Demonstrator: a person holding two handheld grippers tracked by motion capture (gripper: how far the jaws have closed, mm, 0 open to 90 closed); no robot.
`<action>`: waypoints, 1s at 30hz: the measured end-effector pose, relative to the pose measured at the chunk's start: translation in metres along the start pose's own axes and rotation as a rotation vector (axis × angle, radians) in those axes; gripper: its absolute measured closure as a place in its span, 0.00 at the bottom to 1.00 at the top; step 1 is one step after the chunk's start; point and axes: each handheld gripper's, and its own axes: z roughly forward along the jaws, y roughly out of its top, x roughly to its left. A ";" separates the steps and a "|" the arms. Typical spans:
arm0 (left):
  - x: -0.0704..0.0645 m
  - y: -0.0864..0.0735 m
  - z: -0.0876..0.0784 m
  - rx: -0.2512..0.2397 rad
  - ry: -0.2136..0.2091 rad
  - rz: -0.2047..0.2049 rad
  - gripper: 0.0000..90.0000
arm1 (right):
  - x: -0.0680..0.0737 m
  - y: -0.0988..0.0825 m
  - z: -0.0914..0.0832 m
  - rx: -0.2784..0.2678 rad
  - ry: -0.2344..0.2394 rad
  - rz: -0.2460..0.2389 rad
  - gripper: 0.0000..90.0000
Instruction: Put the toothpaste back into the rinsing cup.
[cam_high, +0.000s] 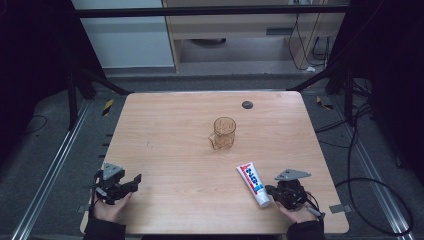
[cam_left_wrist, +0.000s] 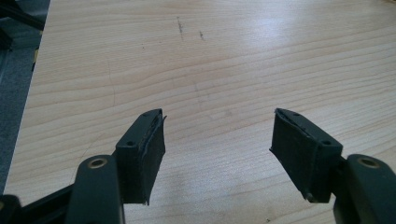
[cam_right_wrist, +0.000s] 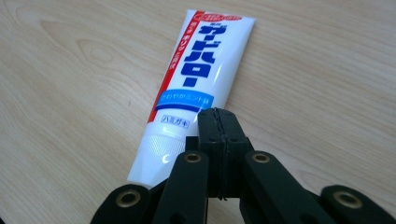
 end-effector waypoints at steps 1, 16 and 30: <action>0.000 0.000 0.000 0.001 0.000 0.000 0.37 | -0.001 0.000 -0.001 -0.008 -0.004 0.001 1.00; 0.000 0.000 0.002 0.009 -0.001 0.005 0.36 | -0.006 0.022 -0.015 -0.043 -0.090 0.014 0.88; 0.000 -0.001 0.005 0.023 -0.005 0.014 0.35 | 0.003 0.049 -0.013 -0.032 -0.089 0.021 0.61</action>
